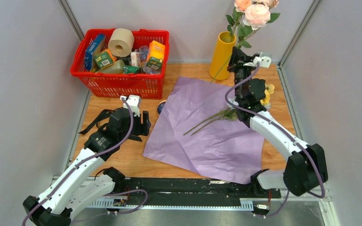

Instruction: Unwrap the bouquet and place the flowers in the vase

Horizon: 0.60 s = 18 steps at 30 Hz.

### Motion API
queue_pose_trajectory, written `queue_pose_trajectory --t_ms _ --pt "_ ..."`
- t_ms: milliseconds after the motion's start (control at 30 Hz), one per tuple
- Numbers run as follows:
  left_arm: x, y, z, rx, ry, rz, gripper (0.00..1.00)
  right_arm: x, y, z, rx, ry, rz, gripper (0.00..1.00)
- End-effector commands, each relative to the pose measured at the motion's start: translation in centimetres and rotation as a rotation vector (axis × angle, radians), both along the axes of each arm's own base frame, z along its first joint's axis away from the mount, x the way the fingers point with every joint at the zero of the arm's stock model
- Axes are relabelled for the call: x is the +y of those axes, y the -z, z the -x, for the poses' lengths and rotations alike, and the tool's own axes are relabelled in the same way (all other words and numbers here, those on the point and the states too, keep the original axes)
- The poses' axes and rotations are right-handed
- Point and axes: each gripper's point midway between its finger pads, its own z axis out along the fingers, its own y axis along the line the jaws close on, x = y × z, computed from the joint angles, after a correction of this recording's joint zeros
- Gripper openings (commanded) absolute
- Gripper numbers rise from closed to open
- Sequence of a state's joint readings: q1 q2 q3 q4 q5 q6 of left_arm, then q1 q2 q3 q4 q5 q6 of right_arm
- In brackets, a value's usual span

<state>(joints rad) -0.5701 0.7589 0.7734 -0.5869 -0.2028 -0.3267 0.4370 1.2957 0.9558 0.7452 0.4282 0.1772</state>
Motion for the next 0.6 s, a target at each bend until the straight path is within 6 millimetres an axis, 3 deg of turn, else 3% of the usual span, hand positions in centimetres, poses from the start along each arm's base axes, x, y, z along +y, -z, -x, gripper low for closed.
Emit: queue_pose_trajectory --t_ms 0,167,367,567 --pt "-0.6 -2.0 -0.3 -0.048 0.026 0.025 0.76 -1.6 -9.9 0.7 -0.352 0.113 0.164 0.00" --pt "-0.8 -2.0 -0.3 -0.048 0.035 0.032 0.77 -1.8 -13.1 -2.2 -0.429 0.166 0.252 0.00" --pt "-0.7 -2.0 -0.3 -0.048 0.032 0.028 0.77 -2.1 -15.4 -6.0 -0.453 0.192 0.263 0.00" --pt "-0.5 -2.0 -0.4 -0.053 0.022 0.026 0.77 -2.2 -14.6 -10.1 -0.441 0.208 0.278 0.00"
